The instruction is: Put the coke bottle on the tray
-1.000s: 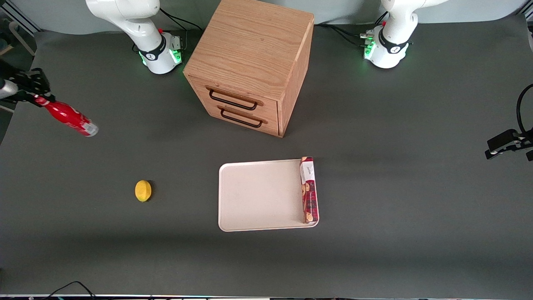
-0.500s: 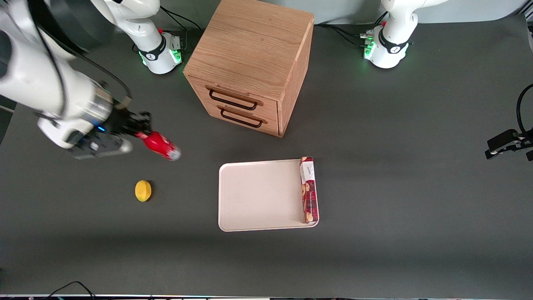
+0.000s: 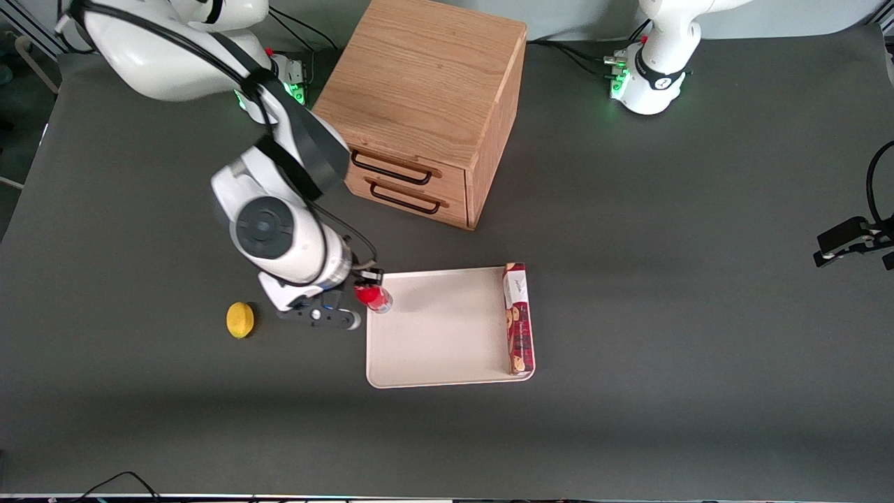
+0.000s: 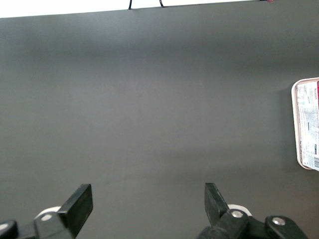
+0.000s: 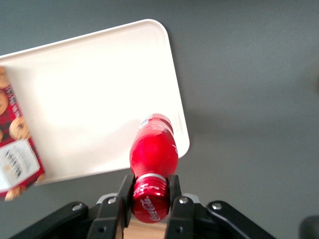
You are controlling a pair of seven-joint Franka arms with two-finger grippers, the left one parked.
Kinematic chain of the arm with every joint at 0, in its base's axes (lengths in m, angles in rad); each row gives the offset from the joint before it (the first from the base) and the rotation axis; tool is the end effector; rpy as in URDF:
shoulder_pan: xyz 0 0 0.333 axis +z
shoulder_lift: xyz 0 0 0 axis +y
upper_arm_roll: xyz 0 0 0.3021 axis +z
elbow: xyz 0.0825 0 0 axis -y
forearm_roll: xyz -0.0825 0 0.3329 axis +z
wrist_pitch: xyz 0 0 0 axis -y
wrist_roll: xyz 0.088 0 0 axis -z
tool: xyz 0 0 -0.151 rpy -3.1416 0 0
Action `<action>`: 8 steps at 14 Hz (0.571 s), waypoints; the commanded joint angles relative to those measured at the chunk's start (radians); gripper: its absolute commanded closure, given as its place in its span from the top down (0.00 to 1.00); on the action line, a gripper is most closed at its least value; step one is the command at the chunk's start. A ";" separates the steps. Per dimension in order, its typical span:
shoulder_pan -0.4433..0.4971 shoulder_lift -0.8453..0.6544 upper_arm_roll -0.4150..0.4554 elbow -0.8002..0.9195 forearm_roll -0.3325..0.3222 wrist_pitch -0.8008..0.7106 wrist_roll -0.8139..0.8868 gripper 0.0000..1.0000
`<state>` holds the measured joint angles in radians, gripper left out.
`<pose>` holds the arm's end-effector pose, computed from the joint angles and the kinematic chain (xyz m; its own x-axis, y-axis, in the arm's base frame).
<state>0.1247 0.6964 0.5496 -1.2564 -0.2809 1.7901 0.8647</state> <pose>0.5809 0.3184 0.3433 0.9721 -0.2122 -0.0996 -0.2128 -0.9771 0.0046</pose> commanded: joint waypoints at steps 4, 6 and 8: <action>0.049 0.098 0.018 0.022 -0.115 0.080 0.143 0.04; 0.044 0.100 0.016 0.031 -0.113 0.077 0.136 1.00; 0.038 0.077 0.021 0.038 -0.113 0.057 0.128 1.00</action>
<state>0.1682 0.7908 0.5555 -1.2391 -0.3690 1.8718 0.9742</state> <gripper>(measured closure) 0.419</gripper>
